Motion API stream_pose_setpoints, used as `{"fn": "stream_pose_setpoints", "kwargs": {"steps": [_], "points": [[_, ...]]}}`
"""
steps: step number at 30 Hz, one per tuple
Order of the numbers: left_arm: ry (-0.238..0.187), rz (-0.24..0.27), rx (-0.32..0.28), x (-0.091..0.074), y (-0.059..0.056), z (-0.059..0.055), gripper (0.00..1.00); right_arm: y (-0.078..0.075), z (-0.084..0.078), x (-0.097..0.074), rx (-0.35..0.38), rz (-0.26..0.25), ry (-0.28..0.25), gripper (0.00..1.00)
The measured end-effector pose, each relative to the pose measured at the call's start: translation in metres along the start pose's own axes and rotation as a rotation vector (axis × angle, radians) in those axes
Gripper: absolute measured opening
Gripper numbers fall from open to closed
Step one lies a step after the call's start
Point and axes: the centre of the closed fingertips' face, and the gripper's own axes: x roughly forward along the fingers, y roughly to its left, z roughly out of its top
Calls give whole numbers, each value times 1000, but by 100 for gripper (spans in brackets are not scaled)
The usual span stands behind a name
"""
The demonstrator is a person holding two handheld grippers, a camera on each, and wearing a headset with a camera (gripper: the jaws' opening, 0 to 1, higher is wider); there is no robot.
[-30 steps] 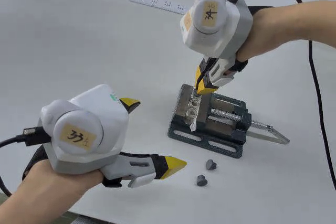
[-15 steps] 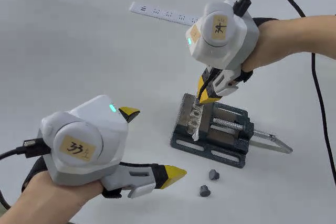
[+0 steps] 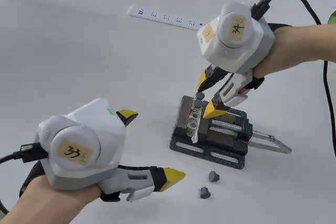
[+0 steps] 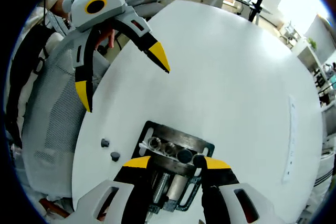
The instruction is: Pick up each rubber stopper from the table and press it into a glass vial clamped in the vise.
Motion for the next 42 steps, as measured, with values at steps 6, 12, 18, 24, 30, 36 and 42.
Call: {"fn": "stream_pose_setpoints", "kwargs": {"steps": [6, 12, 18, 24, 30, 36, 42], "points": [[-1, -3, 8, 0, -1, 1, 82, 13, -2, -5, 27, -30, -58, 39], [-3, -6, 11, -1, -1, 2, 82, 28, -8, -6, 67, -38, -81, 39], [-8, -7, 15, -4, -3, 2, 82, 45, -11, -12, 88, -46, -101, 39], [-8, -9, 9, -7, -6, -1, 82, 71, -12, -7, 101, -32, -115, 37], [-5, -12, 12, -11, -12, -2, 81, 93, -20, 10, 158, -10, -125, 32], [-3, -14, 10, -13, -14, -4, 81, 105, -35, 30, 212, -6, -121, 27], [-3, -14, 5, -13, -15, -5, 81, 113, -43, 39, 242, -8, -118, 25]]}}
